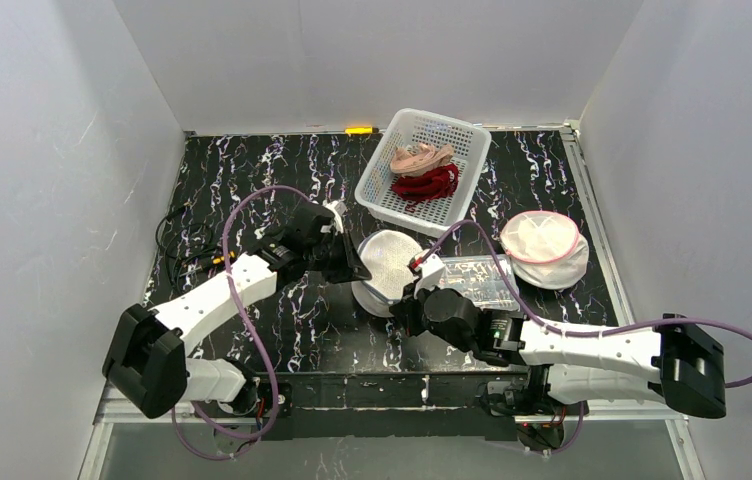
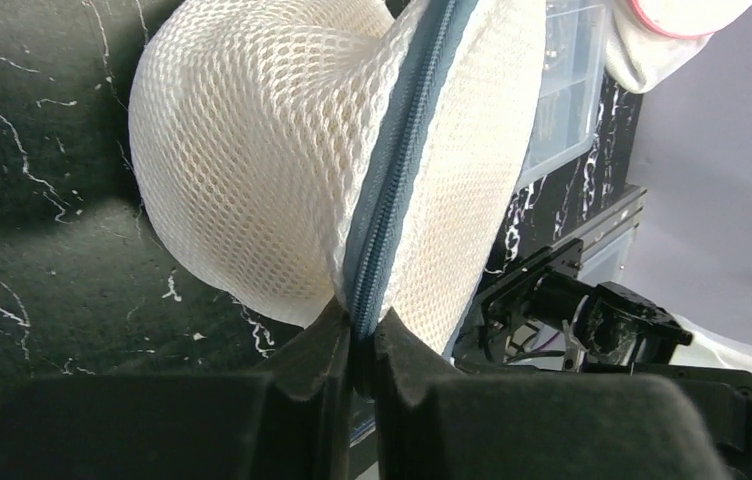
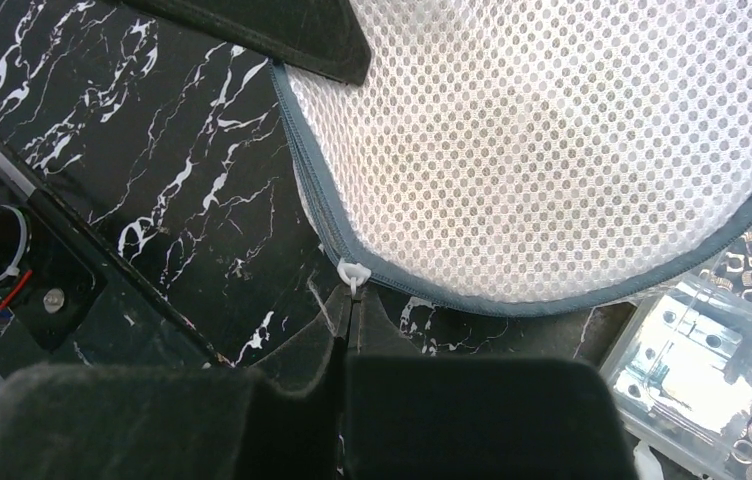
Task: Unzip the laundry bag and remove the bra
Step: Unzip the laundry bag at the center of the board.
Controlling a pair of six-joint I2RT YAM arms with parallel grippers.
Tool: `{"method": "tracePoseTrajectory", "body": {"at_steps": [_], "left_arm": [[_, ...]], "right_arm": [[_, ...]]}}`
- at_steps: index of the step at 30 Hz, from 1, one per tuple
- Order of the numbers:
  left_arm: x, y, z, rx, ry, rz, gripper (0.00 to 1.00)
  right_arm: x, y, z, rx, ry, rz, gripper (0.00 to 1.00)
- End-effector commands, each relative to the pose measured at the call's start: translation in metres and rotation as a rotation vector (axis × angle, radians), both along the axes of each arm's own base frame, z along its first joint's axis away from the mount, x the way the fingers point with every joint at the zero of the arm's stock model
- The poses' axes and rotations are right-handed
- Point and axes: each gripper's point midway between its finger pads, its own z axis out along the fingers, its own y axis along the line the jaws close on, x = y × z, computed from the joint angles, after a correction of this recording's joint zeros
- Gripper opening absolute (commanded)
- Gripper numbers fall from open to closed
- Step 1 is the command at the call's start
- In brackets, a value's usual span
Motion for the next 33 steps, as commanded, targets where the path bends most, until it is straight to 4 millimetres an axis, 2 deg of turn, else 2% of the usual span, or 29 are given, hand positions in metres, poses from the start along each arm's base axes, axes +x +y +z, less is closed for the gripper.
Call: {"method": "tracePoseTrajectory", "body": {"at_steps": [1, 3, 4, 10, 15, 19, 23, 27, 33], "left_arm": [[0.004, 0.019, 0.000, 0.085, -0.019, 0.004, 0.21], [-0.006, 0.026, -0.003, 0.095, 0.020, 0.022, 0.46], [-0.011, 0.029, -0.005, 0.098, 0.046, 0.032, 0.53], [-0.049, 0.051, -0.004, 0.074, 0.147, 0.131, 0.70], [-0.065, 0.052, 0.009, -0.043, 0.181, 0.245, 0.72], [-0.069, 0.042, 0.019, -0.104, 0.187, 0.268, 0.73], [-0.068, 0.033, 0.021, -0.105, 0.187, 0.263, 0.73], [-0.063, 0.029, 0.010, -0.093, 0.197, 0.279, 0.72], [-0.055, 0.029, -0.011, -0.049, 0.231, 0.335, 0.64]], "right_arm": [[0.004, 0.009, 0.011, 0.022, -0.025, 0.002, 0.01], [0.003, 0.014, 0.013, 0.028, -0.027, 0.013, 0.01], [0.004, 0.015, 0.014, 0.032, -0.027, 0.015, 0.01], [0.002, 0.025, 0.017, 0.044, -0.026, 0.042, 0.01], [-0.001, 0.035, 0.019, 0.057, -0.022, 0.074, 0.01], [-0.007, 0.047, 0.021, 0.073, -0.010, 0.126, 0.01], [-0.011, 0.057, 0.026, 0.090, -0.008, 0.169, 0.01], [-0.014, 0.065, 0.028, 0.106, -0.006, 0.200, 0.01], [-0.016, 0.067, 0.034, 0.132, -0.012, 0.212, 0.01]]}}
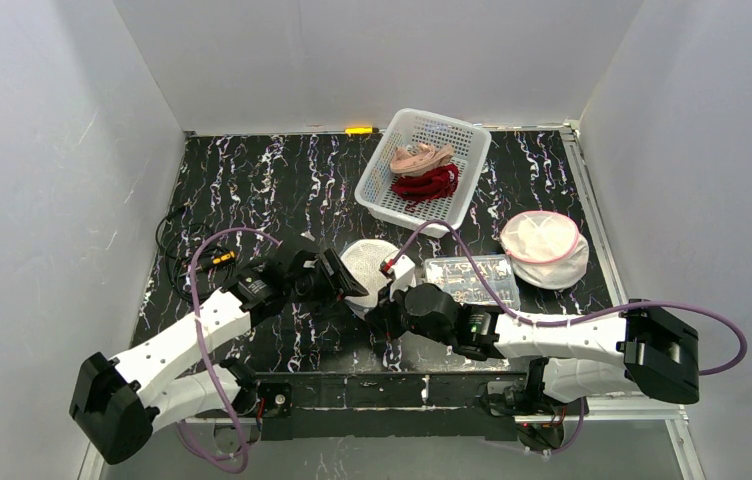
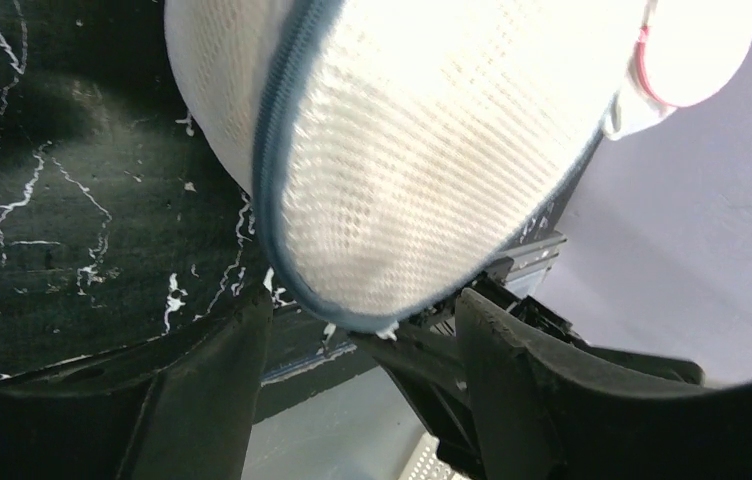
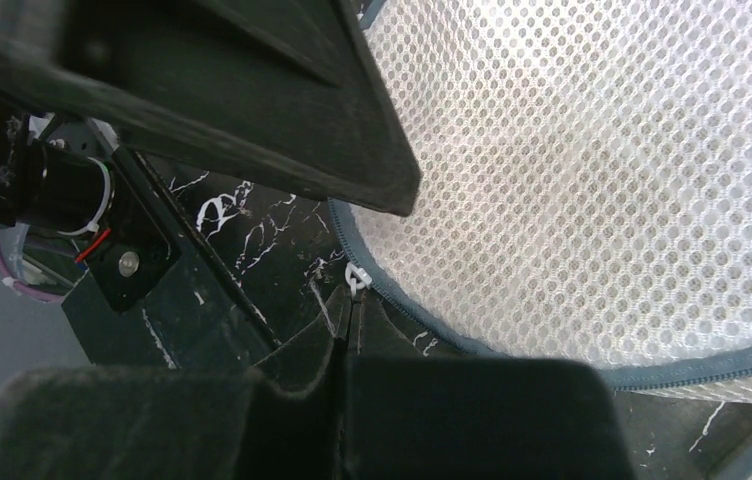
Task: Unzip the laundry bag and remove the bra
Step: Unzip the laundry bag at the center of the board.
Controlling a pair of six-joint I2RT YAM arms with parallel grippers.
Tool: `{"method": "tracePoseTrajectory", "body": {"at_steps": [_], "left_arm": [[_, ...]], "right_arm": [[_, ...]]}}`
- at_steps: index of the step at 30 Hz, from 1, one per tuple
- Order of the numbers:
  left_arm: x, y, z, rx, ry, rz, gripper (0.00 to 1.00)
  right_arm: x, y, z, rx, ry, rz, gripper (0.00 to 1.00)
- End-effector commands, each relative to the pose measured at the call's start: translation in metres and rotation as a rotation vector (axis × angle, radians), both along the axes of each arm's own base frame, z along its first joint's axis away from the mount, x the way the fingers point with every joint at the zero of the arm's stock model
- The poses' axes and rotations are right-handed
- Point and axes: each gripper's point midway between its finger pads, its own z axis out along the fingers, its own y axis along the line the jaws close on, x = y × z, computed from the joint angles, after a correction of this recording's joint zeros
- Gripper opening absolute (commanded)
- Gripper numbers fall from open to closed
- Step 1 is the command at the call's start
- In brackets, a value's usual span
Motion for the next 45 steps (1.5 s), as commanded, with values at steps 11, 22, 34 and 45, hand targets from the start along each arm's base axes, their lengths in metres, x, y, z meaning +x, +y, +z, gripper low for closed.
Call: {"method": "tracePoseTrajectory", "body": {"at_steps": [11, 22, 34, 45], "left_arm": [[0.015, 0.005, -0.032, 0.076, 0.027, 0.091, 0.28], [0.016, 0.013, -0.034, 0.119, -0.002, 0.083, 0.00], [0.022, 0.003, -0.024, 0.118, -0.103, -0.042, 0.00], [0.066, -0.020, 0.004, 0.069, -0.249, -0.306, 0.00]], "right_arm": [[0.002, 0.008, 0.034, 0.107, -0.029, -0.001, 0.01], [0.015, -0.026, 0.020, -0.001, -0.072, -0.104, 0.01], [0.025, -0.062, 0.005, -0.087, -0.092, -0.220, 0.01], [0.013, -0.048, 0.011, -0.012, -0.060, -0.147, 0.01]]}}
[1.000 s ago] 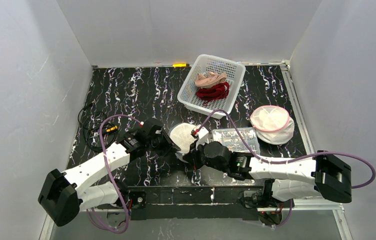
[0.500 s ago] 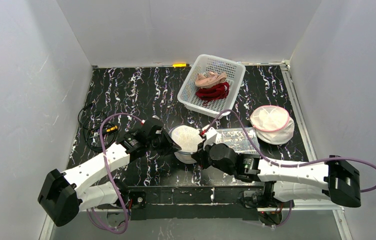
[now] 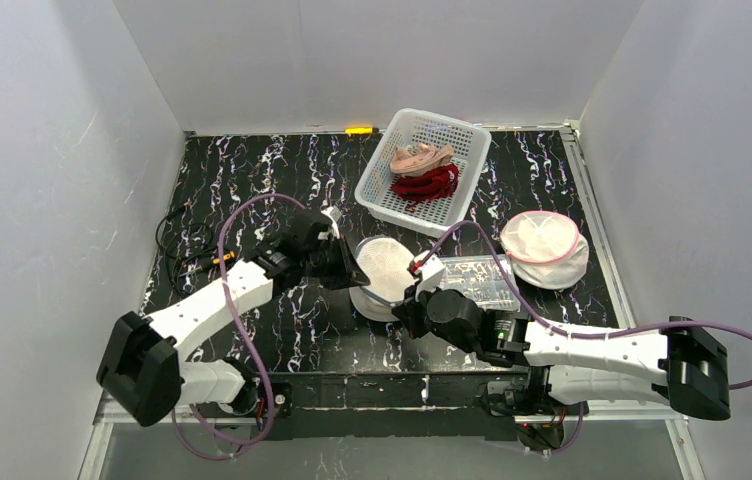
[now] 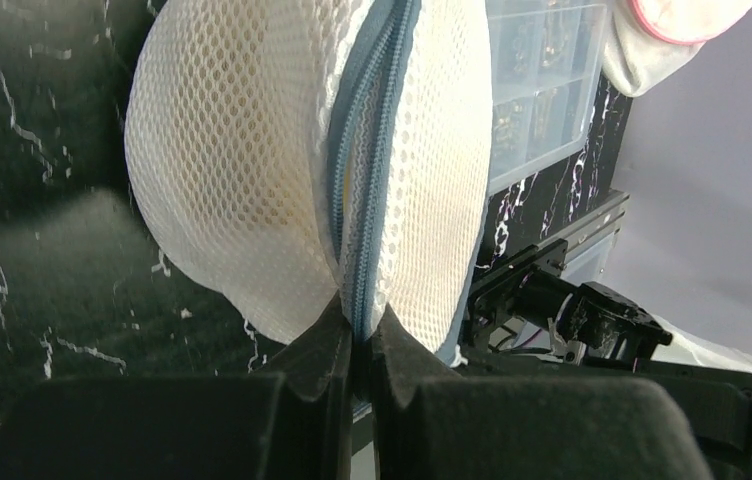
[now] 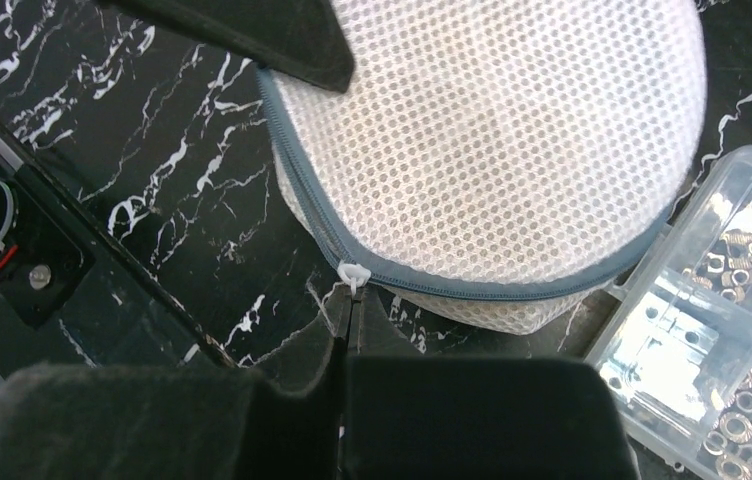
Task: Unzip the laundry bag and remove the bra
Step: Unzip the laundry bag at the center of the board.
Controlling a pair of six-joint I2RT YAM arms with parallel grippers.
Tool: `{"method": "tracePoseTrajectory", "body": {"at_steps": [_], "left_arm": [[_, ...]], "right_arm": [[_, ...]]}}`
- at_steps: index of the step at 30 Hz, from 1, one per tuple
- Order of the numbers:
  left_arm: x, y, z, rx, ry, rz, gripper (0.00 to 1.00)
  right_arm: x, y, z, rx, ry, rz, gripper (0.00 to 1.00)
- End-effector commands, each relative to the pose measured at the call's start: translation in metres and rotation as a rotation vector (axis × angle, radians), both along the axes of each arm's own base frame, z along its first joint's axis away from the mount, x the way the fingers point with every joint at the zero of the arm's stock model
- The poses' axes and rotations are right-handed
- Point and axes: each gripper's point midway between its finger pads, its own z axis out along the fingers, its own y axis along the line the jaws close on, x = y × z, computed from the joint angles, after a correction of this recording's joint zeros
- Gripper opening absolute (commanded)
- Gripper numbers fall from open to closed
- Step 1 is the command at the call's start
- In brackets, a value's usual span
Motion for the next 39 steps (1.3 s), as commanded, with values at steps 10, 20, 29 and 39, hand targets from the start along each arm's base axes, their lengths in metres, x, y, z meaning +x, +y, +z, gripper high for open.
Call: {"method": "tracePoseTrajectory", "body": {"at_steps": [10, 20, 29, 39], "left_arm": [[0.002, 0.017, 0.003, 0.021, 0.018, -0.053, 0.48], [-0.051, 0.054, 0.007, -0.010, 0.137, 0.142, 0.73], [-0.043, 0.040, 0.015, -0.108, 0.147, 0.264, 0.70], [-0.042, 0.014, 0.009, -0.124, 0.187, 0.225, 0.65]], "right_arm": [[0.000, 0.027, 0.016, 0.109, 0.012, 0.025, 0.01], [-0.005, 0.043, 0.025, 0.145, 0.028, 0.072, 0.01], [-0.009, 0.060, 0.026, 0.162, 0.052, 0.116, 0.01], [-0.009, 0.064, 0.030, 0.169, 0.051, 0.119, 0.01]]}}
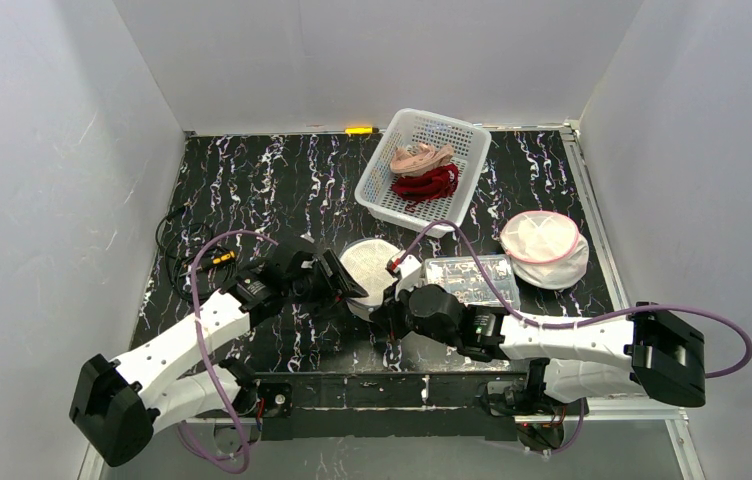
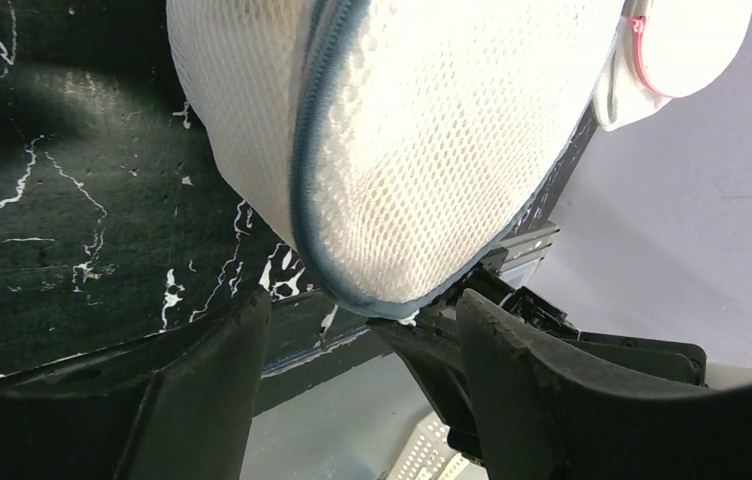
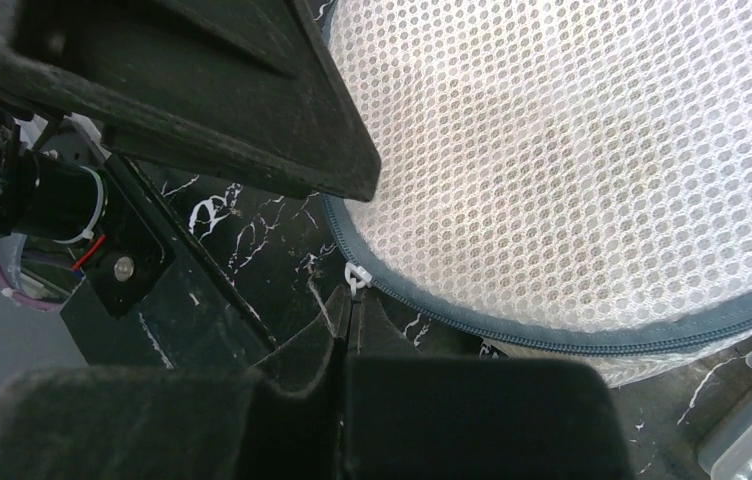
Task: Unzip the laundry bag and remove the bra
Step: Unzip the laundry bag at the center of the board.
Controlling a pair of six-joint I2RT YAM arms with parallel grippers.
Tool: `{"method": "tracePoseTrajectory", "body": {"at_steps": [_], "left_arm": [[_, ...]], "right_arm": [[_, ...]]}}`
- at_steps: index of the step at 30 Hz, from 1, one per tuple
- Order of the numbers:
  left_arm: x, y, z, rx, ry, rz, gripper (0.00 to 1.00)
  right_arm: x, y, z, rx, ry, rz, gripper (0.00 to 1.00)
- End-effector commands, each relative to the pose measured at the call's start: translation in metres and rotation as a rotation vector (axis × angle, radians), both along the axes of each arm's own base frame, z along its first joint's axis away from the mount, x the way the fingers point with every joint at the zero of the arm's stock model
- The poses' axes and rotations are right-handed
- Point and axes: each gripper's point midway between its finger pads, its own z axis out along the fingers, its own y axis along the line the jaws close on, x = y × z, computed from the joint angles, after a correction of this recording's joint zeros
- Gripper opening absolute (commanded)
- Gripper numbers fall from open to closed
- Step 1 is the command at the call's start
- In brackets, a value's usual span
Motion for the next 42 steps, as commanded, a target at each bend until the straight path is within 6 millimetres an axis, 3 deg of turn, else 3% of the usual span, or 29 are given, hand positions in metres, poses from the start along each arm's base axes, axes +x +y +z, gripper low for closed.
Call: {"method": "tracePoseTrajectory", "body": {"at_steps": [1, 5, 20, 29, 33, 39, 42], "left_arm": [[0.003, -0.009, 0.008, -0.030, -0.014, 0.007, 0.66], [0.006, -0.009, -0.002, -0.010, 0.000, 0.027, 0.60], [0.017, 0.003, -0.027, 0.103, -0.007, 0.067, 0.01], [0.022, 0.009, -0.022, 0.138, -0.054, 0.059, 0.00], [0.024, 0.002, -0.016, 0.132, -0.096, -0.007, 0.00], [0.039, -0.007, 0.005, 0.186, -0.214, -0.206, 0.00], [0.055, -0.016, 0.029, 0.156, -0.272, -0.316, 0.00]], "right_arm": [[0.002, 0.017, 0.031, 0.099, -0.019, 0.004, 0.01], [0.001, 0.018, 0.030, 0.100, -0.015, 0.009, 0.01], [0.003, -0.003, 0.027, 0.062, -0.022, -0.034, 0.01], [0.013, -0.040, 0.016, -0.019, -0.050, -0.136, 0.01], [0.017, -0.052, 0.014, -0.034, -0.057, -0.183, 0.01], [0.019, -0.054, 0.009, -0.053, -0.079, -0.177, 0.01], [0.018, -0.046, 0.015, -0.015, -0.088, -0.156, 0.01]]}}
